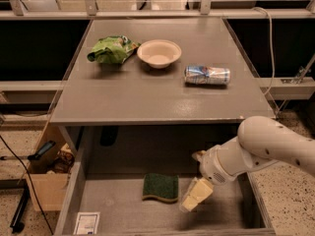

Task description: Pick sponge from top drawer and place on counter

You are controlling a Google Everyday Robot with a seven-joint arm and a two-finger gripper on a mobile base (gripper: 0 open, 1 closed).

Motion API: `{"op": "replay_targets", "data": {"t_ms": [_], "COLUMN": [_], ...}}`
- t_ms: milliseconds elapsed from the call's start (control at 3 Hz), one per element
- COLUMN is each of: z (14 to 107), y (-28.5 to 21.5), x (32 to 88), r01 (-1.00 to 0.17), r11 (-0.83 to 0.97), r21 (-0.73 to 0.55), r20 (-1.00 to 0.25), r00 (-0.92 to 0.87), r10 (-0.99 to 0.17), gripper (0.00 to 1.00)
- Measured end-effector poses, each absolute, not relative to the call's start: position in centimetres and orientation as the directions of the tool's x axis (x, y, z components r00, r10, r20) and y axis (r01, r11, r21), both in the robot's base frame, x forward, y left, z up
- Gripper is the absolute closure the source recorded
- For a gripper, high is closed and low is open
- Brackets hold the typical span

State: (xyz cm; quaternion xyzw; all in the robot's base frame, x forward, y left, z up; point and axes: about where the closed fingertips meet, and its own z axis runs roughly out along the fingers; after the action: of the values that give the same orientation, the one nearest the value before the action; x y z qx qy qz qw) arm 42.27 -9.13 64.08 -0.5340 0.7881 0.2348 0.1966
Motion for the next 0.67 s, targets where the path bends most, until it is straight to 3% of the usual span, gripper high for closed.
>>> {"op": "replay_targets", "data": {"t_ms": [667], "z": [61.1], "y": [-7.6], "x": [42.2], "r01": [-0.916], "r11": [0.388], "r21": [0.097], "r20": [-0.532], "r00": [-0.378], "r10": [-0.758], "gripper": [0.00]}}
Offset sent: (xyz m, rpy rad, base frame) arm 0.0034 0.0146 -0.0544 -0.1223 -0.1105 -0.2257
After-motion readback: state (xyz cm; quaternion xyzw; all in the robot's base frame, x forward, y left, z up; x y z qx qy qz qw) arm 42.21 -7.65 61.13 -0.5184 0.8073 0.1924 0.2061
